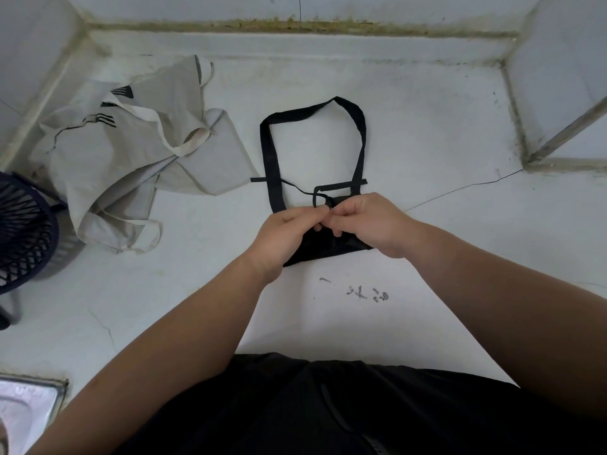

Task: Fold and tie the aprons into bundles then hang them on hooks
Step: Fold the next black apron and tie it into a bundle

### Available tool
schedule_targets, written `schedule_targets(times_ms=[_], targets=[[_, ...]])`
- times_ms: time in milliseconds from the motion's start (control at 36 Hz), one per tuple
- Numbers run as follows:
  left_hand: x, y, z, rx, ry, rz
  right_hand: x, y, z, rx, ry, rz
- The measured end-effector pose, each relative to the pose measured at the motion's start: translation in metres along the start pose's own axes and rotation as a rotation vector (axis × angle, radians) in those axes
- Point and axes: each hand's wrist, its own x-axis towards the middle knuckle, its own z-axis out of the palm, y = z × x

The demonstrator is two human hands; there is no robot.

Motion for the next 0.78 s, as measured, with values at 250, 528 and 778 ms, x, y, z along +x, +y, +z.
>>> schedule_targets(times_ms=[250, 528, 778], targets=[[0.004, -0.005, -0.006, -0.030, -0.047, -0.015, 0.001, -0.007, -0.006, 0.161, -0.082, 0.164], [0.009, -0.007, -0.009, -0.035, -0.042, -0.036, 0.003, -0.005, -0.003, -0.088, -0.083, 0.064], [0.011, -0.007, -0.011, -0.250, -0.045, -0.035, 0.011, -0.007, 0.001, -0.035, -0.049, 0.099]])
